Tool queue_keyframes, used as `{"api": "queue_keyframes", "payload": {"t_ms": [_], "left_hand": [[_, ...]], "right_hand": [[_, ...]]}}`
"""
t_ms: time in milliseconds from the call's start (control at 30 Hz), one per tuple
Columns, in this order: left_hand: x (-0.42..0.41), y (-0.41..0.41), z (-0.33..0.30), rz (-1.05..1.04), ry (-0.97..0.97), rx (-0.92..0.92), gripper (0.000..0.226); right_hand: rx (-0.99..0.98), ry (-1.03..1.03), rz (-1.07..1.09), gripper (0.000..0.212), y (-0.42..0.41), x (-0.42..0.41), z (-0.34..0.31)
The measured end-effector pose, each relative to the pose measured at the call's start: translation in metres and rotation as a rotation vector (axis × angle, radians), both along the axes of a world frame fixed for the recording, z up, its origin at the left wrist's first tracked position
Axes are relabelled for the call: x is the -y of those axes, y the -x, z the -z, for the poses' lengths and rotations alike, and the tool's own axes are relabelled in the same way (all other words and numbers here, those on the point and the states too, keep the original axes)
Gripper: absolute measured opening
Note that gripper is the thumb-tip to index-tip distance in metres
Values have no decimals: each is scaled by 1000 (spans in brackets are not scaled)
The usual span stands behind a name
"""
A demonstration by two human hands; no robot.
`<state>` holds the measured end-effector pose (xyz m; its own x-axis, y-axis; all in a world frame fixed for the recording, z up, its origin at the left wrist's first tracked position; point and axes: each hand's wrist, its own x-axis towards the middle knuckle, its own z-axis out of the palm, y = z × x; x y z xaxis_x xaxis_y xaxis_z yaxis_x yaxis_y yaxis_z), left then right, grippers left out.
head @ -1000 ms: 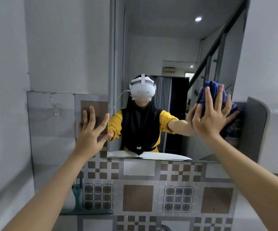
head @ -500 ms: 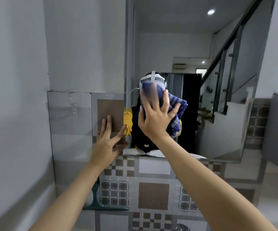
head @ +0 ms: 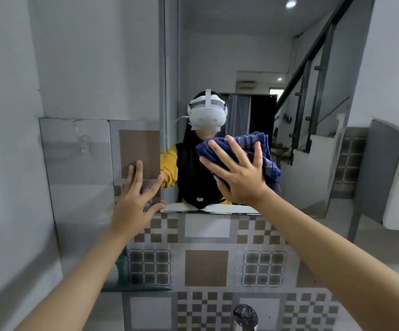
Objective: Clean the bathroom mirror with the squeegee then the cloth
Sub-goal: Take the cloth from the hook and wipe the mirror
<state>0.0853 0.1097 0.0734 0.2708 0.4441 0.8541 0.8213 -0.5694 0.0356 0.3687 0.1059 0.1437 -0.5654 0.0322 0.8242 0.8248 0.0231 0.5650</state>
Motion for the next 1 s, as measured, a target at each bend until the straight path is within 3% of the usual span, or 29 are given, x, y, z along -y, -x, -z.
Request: {"api": "queue_keyframes", "payload": {"t_ms": [233, 433, 667, 900, 1000], "left_hand": [[-3, 0, 1, -35, -33, -34, 65], [0, -2, -1, -67, -9, -46, 70], [4, 1, -5, -93, 28, -47, 68], [6, 12, -10, -120, 110, -128, 65], [8, 18, -12, -108, 152, -181, 65]], "right_hand": [[-166, -32, 75, 50, -98, 12, -1], [-659, 68, 102, 53, -130, 16, 34], [-1115, 110, 119, 55, -77, 20, 80], [-1218, 12, 15, 54, 9, 0, 87], [-1208, -4, -51, 68, 51, -11, 88]]}}
